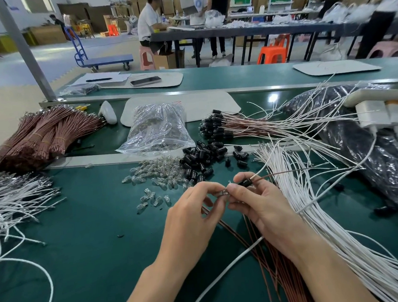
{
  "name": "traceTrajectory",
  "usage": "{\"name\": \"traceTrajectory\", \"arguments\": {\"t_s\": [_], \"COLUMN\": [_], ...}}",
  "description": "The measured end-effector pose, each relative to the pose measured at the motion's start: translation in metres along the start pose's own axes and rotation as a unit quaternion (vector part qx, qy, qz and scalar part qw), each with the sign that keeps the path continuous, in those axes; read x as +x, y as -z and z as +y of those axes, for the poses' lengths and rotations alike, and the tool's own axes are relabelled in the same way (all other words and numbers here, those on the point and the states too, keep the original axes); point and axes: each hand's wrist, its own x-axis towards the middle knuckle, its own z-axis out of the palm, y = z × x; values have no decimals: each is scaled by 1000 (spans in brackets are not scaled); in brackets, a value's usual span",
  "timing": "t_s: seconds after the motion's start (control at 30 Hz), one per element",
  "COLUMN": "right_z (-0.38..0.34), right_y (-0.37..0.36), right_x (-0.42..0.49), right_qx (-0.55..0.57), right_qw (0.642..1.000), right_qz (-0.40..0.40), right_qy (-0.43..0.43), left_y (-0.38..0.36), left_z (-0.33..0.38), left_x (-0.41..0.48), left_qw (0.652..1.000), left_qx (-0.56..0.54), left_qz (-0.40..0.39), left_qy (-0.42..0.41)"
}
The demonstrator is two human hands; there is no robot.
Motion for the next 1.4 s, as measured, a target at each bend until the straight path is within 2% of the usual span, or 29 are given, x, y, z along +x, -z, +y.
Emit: {"name": "traceTrajectory", "arguments": {"t_s": [0.5,0.83,1.4], "right_z": [2,-3,-3], "right_y": [-1,0,-1], "right_x": [0,3,0], "right_qx": [-28,47,31], "right_qw": [1000,997,999], "right_qz": [-1,57,-3], "right_qy": [2,-16,-28], "left_y": [-1,-1,-2], "left_z": [-2,-8,-6], "left_x": [0,4,4], "left_qw": [999,997,996], "left_qx": [-7,-28,-63], "left_qz": [14,65,51], "left_qy": [-38,-31,-23]}}
